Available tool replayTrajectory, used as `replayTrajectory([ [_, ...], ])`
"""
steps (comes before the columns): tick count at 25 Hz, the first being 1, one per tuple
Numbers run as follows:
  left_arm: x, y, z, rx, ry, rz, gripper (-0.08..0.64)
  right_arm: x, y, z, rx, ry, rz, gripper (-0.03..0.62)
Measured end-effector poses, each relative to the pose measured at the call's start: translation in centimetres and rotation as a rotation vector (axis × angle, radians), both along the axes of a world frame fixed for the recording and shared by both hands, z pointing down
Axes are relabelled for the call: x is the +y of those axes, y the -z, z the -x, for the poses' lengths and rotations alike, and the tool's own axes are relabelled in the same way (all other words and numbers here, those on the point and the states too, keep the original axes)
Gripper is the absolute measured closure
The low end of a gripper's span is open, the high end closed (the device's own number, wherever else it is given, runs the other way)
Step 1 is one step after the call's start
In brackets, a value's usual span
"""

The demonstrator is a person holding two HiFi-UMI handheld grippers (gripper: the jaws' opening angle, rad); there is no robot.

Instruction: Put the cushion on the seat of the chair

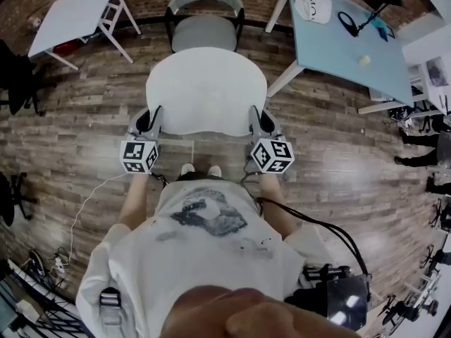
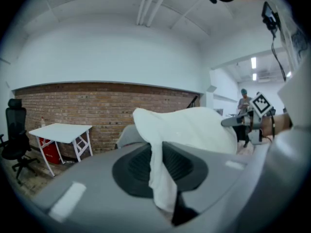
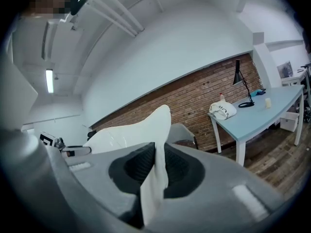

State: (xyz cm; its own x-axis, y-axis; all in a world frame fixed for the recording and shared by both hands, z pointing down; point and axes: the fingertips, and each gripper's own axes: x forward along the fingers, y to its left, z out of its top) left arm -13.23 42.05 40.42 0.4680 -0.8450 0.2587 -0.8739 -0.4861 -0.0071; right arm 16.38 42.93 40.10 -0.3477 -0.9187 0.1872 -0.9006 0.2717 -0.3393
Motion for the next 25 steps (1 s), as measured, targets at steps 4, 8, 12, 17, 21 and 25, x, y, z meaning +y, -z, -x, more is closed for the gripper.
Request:
replayTrajectory([
  [4,-0.2,-0.2,-1.4,-0.007,0.005,0.003,0.514,-0.2,-0.3,-1.4,-0.005,0.003,0.007,0.548],
  [8,-1.3,-0.4,-2.0,-0.016,0.002,0.007,0.514,-1.4,-0.8,-2.0,-0.007,-0.001,0.016,0.548],
  [12,-3.4,-0.8,-1.7,-0.013,0.0,0.012,0.514,-3.5,-1.2,-1.6,-0.004,0.0,0.017,0.548],
  [17,-8.3,-2.1,-1.1,-0.002,-0.013,0.028,0.514,-7.9,-2.0,-0.9,0.01,-0.005,0.033,0.548],
  [21,-14.5,-3.0,0.1,0.0,-0.027,0.035,0.514,-13.7,-2.9,0.4,0.017,-0.016,0.052,0.548],
  [25,-21.8,-3.6,2.4,0.009,-0.043,0.048,0.514,-20.7,-3.1,2.8,0.043,-0.025,0.066,0.548],
])
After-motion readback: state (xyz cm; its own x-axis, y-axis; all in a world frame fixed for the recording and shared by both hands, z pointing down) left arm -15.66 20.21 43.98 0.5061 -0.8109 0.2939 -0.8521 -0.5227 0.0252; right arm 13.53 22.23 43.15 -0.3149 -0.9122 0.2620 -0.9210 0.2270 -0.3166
